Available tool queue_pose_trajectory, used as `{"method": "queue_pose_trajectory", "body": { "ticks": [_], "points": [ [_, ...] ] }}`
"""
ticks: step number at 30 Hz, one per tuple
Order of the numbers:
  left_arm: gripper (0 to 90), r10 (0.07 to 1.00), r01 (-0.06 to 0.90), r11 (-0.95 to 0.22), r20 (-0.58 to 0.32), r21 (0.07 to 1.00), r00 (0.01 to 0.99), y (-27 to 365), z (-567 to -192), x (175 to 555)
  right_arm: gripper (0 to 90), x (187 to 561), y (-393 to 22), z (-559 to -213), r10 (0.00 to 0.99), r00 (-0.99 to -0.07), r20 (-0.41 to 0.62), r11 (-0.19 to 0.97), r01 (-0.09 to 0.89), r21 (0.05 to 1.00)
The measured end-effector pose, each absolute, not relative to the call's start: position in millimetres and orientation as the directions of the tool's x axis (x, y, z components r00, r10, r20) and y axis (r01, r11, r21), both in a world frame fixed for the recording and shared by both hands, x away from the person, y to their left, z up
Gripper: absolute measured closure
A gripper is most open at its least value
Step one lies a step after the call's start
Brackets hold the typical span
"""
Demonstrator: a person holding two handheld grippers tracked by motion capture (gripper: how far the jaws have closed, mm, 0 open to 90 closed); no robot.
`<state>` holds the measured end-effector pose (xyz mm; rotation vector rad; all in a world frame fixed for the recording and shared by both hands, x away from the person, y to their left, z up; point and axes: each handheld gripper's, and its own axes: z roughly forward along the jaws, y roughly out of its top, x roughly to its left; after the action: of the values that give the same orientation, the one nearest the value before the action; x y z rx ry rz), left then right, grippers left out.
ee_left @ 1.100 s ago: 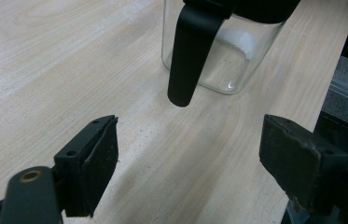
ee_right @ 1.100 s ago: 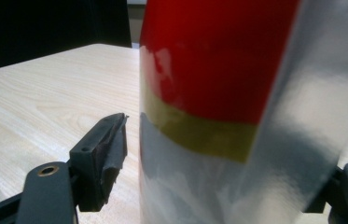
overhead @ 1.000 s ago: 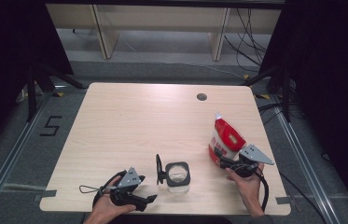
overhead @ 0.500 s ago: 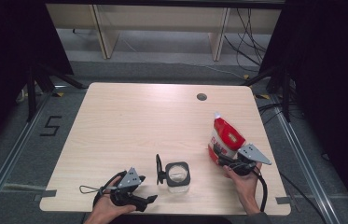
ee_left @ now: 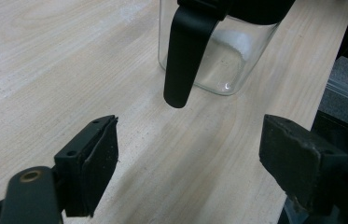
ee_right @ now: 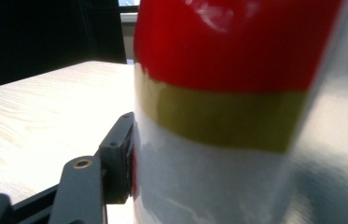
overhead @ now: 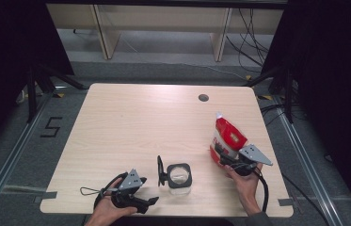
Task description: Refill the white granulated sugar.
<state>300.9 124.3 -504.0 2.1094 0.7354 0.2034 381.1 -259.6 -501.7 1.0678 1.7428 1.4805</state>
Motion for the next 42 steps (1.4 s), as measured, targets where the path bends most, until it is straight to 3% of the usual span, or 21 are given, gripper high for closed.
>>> {"method": "queue_pose_trajectory", "body": {
  "ticks": [5,11,20,23,24,26,30,42],
  "points": [
    [19.4,0.570,0.432,-0.441,-0.126,0.787,0.812,124.3,-503.9,300.7,42.3,382.3,-258.3,-500.8,0.869,-0.494,0.026,0.065,0.166,0.984],
    [19.5,0.570,0.426,-0.446,-0.117,0.787,0.813,125.7,-503.2,301.6,43.3,379.7,-256.3,-494.9,0.875,-0.483,0.022,0.089,0.205,0.975],
    [19.6,0.560,0.408,-0.451,-0.104,0.794,0.822,127.5,-502.2,302.9,44.0,372.4,-254.8,-487.2,0.843,-0.536,-0.043,0.175,0.197,0.965],
    [19.5,0.563,0.409,-0.448,-0.104,0.795,0.820,128.1,-501.9,303.0,44.1,366.0,-252.5,-483.0,0.827,-0.552,-0.104,0.241,0.181,0.953],
    [19.6,0.563,0.409,-0.448,-0.104,0.795,0.820,128.2,-502.0,303.0,44.1,366.3,-254.0,-480.6,0.811,-0.552,-0.194,0.304,0.115,0.946],
    [19.6,0.565,0.410,-0.446,-0.105,0.795,0.818,128.2,-502.1,303.1,44.2,356.9,-251.9,-477.5,0.807,-0.560,-0.185,0.315,0.145,0.938],
    [19.6,0.565,0.412,-0.447,-0.106,0.794,0.818,127.9,-502.4,303.1,44.2,342.8,-252.3,-466.6,0.767,-0.558,-0.317,0.412,0.048,0.910],
    [19.5,0.579,0.427,-0.450,-0.108,0.784,0.808,128.8,-502.5,303.3,44.5,313.4,-251.4,-452.8,0.663,-0.544,-0.514,0.589,-0.043,0.807]
  ]
}}
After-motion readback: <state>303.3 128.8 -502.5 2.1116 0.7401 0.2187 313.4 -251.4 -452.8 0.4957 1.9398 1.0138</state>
